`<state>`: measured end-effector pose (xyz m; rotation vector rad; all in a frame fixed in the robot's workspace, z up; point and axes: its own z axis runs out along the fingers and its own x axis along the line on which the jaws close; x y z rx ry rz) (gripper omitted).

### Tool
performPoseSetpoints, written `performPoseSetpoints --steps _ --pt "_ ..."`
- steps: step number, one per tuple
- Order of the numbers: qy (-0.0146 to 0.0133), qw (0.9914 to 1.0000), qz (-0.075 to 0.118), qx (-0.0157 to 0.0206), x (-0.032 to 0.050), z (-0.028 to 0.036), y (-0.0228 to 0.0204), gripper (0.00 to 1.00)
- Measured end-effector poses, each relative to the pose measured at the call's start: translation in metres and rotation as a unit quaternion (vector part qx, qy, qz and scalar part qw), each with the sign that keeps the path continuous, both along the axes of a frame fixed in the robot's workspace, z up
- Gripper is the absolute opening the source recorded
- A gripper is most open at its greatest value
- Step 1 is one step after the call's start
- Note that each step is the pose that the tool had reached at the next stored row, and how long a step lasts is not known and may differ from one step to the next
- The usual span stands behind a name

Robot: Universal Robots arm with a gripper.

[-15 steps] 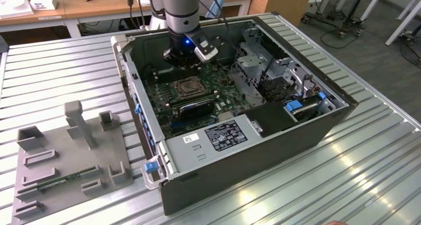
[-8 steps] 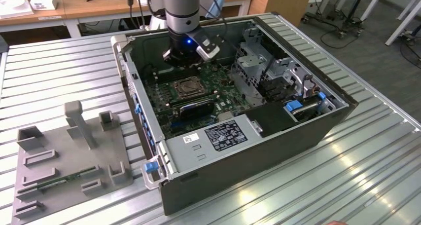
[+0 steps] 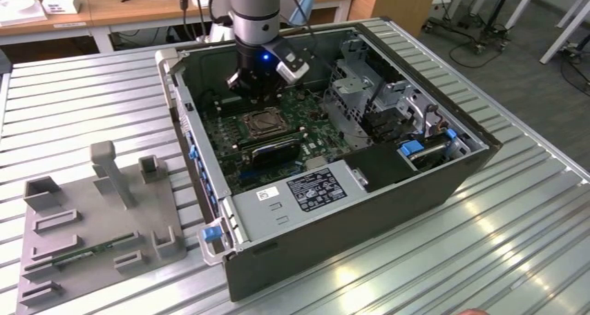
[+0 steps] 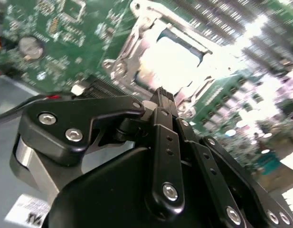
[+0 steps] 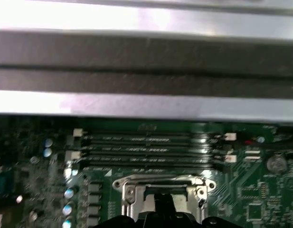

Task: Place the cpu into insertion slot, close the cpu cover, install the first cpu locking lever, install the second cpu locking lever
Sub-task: 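Install the first cpu locking lever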

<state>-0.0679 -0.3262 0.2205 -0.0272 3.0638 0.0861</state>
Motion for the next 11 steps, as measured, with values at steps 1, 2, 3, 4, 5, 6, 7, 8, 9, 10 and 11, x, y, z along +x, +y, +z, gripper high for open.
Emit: performPoseSetpoints --steps 1,2,3,4,5,6,7,8,9,10,11 --pt "0.0035 0.99995 0.002 -0.0090 0.0000 0.0000 0.0000 0.11" --pt "0.0069 0.99981 0.004 -0.0180 0.0000 0.0000 0.0000 0.11" --pt "0.0101 0.99957 0.005 -0.0269 0.0000 0.0000 0.0000 0.11" --pt "0.0135 0.99924 0.007 -0.0360 0.0000 0.0000 0.0000 0.11" --pt "0.0169 0.99879 0.008 -0.0454 0.0000 0.0000 0.0000 0.11" --pt "0.0202 0.99827 0.009 -0.0544 0.0000 -0.0001 0.0000 0.11" --pt "0.0231 0.99785 0.010 -0.0605 0.0000 -0.0001 0.0000 0.11" --pt "0.0237 0.99779 0.010 -0.0613 0.0000 -0.0001 0.0000 0.11" --pt "0.0237 0.99778 0.011 -0.0613 0.0000 0.0000 0.0000 0.11" --pt "0.0237 0.99778 0.011 -0.0613 0.0000 0.0000 0.0000 0.11" --pt "0.0237 0.99778 0.010 -0.0613 0.0000 0.0000 0.0000 0.11"
